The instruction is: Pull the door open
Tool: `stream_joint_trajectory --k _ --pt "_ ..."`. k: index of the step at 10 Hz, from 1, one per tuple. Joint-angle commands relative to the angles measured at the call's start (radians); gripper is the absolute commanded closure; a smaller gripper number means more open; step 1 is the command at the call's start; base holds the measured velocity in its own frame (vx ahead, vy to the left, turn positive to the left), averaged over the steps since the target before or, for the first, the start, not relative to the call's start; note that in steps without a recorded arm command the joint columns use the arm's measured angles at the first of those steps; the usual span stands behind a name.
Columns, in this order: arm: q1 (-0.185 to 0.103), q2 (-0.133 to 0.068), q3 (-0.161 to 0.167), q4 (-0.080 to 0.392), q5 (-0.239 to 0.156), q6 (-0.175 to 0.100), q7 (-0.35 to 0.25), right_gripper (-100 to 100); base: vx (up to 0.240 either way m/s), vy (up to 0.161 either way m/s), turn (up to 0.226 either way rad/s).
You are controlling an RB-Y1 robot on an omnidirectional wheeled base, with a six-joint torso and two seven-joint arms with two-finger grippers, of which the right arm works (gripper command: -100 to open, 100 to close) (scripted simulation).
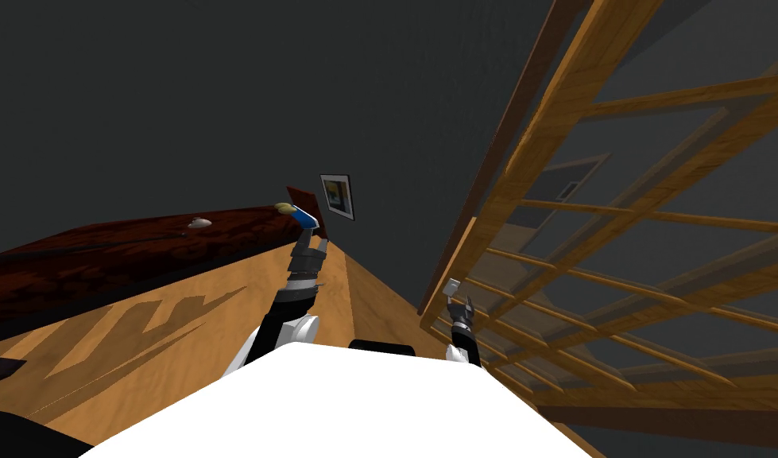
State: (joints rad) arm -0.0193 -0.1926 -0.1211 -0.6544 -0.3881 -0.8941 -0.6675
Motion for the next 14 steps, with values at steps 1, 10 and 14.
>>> stream_joint_trajectory --k 1,10,14 --pt "-0.006 0.006 0.008 0.002 -0.021 0.0 -0.05 -100 -0.049 -0.006 0.034" --pt "-0.027 0.03 0.043 0.001 -0.111 0.005 -0.256 -100 -0.055 -0.005 0.028" --pt "-0.038 0.042 0.062 0.0 -0.159 0.008 -0.371 -100 -0.05 -0.004 0.027"
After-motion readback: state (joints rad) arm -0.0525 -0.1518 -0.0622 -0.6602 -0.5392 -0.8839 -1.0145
